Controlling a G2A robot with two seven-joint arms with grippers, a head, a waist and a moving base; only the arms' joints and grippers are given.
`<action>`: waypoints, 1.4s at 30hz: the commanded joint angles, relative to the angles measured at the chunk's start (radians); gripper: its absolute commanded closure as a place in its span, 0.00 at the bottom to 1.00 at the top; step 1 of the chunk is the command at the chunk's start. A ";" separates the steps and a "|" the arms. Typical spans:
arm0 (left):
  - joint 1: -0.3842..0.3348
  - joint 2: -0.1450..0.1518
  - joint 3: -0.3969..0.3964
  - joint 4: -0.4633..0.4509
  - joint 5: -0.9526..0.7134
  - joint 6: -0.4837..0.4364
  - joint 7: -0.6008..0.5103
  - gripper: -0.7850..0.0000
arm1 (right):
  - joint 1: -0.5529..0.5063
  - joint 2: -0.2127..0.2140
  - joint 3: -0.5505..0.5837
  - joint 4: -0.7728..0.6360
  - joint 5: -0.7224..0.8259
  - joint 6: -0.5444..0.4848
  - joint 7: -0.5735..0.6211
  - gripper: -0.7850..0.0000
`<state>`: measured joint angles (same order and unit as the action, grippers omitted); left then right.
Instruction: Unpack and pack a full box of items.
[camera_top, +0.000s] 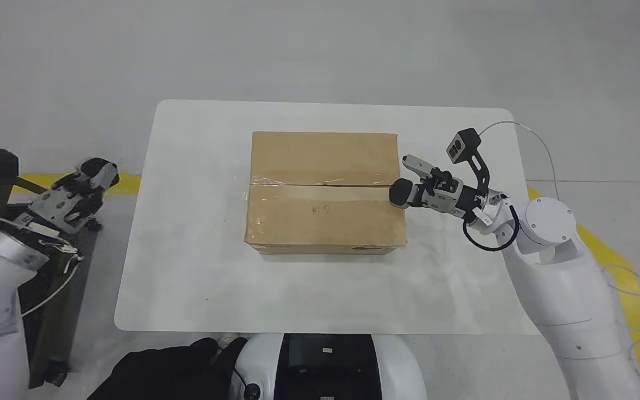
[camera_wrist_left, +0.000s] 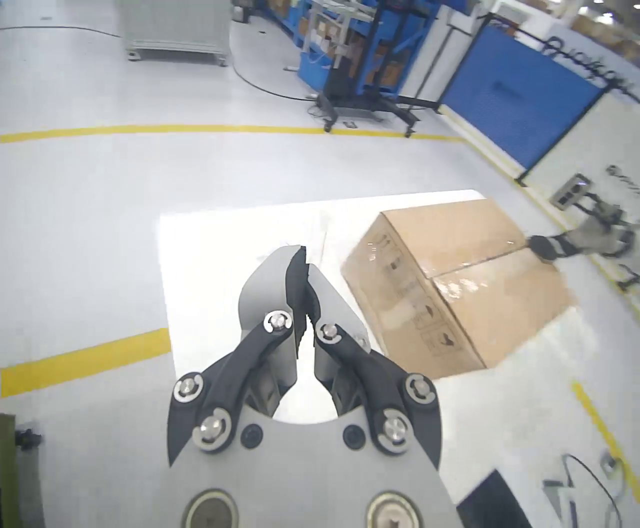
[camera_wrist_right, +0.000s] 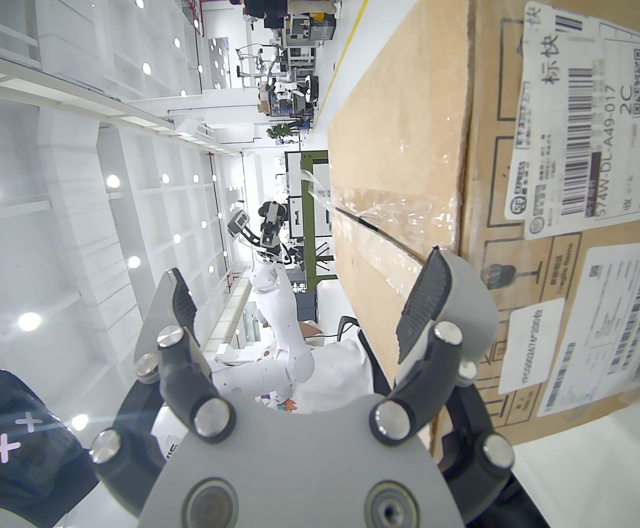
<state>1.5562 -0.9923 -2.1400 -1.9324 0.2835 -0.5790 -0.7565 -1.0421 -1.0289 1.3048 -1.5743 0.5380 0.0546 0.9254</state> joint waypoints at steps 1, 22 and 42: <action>-0.014 0.009 -0.006 0.018 -0.145 -0.040 -0.074 1.00 | 0.000 0.000 0.000 0.000 0.000 0.000 0.000 0.00; -0.291 0.072 0.237 0.020 -0.549 -0.017 -0.307 1.00 | 0.000 0.000 0.000 0.000 0.000 0.000 0.000 0.00; -0.325 0.073 0.328 0.012 -0.514 -0.003 -0.263 1.00 | 0.000 0.000 0.000 0.000 0.000 0.000 0.000 0.00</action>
<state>1.2309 -0.9194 -1.8120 -1.9200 -0.2308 -0.5820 -1.0194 -1.0421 -1.0289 1.3048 -1.5743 0.5380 0.0546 0.9254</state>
